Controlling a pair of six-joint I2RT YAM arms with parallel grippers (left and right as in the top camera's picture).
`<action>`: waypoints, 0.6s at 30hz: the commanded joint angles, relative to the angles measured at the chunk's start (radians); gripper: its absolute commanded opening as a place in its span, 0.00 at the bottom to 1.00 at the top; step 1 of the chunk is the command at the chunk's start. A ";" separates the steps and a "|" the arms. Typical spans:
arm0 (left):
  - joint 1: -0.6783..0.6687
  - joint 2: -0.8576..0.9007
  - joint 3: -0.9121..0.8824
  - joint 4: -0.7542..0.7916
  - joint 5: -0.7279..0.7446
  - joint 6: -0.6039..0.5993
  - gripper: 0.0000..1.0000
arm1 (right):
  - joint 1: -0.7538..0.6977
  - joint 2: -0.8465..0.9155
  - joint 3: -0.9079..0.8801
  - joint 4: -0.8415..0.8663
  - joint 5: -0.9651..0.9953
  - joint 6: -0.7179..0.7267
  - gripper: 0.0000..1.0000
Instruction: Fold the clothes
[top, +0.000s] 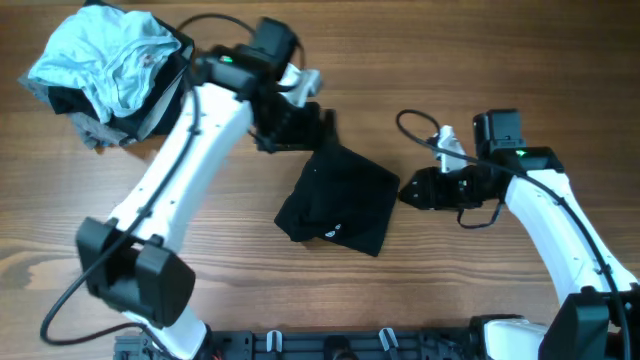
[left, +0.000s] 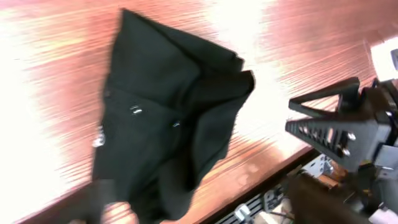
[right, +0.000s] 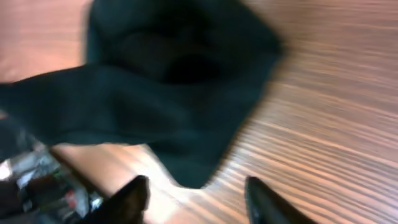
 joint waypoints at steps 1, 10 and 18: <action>0.062 0.006 -0.032 -0.030 -0.037 0.099 0.21 | 0.078 0.002 0.012 0.021 -0.041 0.095 0.75; -0.035 0.009 -0.371 0.167 0.175 0.099 0.04 | 0.163 0.041 0.009 0.111 0.175 0.557 0.74; -0.272 0.010 -0.463 0.509 0.276 0.019 0.13 | 0.007 -0.014 0.009 0.047 0.097 0.354 0.77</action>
